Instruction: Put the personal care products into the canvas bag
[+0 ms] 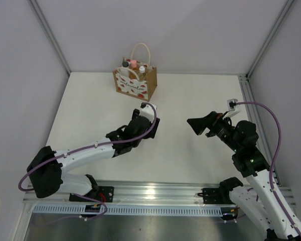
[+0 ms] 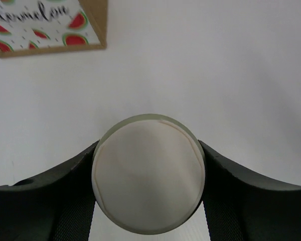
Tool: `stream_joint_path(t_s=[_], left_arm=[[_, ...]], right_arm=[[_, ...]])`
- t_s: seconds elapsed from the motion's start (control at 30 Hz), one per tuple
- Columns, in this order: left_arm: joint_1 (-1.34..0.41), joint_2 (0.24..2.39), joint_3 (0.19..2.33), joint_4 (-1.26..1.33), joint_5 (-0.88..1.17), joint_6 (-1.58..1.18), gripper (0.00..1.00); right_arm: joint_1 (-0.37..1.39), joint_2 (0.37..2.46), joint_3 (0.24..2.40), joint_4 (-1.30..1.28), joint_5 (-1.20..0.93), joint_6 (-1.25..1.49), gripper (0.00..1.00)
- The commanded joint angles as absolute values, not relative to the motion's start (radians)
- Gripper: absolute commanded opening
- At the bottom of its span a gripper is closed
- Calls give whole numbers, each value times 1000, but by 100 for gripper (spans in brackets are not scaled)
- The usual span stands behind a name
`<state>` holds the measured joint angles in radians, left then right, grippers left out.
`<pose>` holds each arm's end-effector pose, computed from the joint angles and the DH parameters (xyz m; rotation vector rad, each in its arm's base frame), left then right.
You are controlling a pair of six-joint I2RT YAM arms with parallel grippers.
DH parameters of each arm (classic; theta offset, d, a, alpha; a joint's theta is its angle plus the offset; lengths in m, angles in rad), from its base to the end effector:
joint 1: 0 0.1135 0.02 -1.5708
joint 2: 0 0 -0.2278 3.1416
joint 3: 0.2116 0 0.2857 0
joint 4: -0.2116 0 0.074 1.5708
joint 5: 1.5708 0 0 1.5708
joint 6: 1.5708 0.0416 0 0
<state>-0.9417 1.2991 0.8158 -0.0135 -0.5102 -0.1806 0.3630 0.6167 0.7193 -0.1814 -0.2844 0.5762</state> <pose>0.2112 -0.2557 0.2037 0.4503 1.9536 -0.1903 0.2010 0.0888 0.3246 -0.0432 1.7338 0.9386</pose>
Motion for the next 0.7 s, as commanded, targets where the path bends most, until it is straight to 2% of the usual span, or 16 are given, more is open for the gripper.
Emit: stream_joint_path(t_s=[0.0, 0.37, 0.6, 0.67], left_arm=[[-876, 1320, 1024, 138, -557, -75, 1], [-693, 1566, 1469, 176, -499, 95, 0], [-605, 1738, 1656, 268, -440, 124, 0], [-575, 1791, 1777, 230, -411, 111, 0]], right_arm=[[367, 604, 721, -140, -319, 592, 99], [368, 551, 707, -141, -336, 607, 99], [368, 512, 703, -147, -339, 609, 99], [368, 505, 701, -152, -342, 609, 99]])
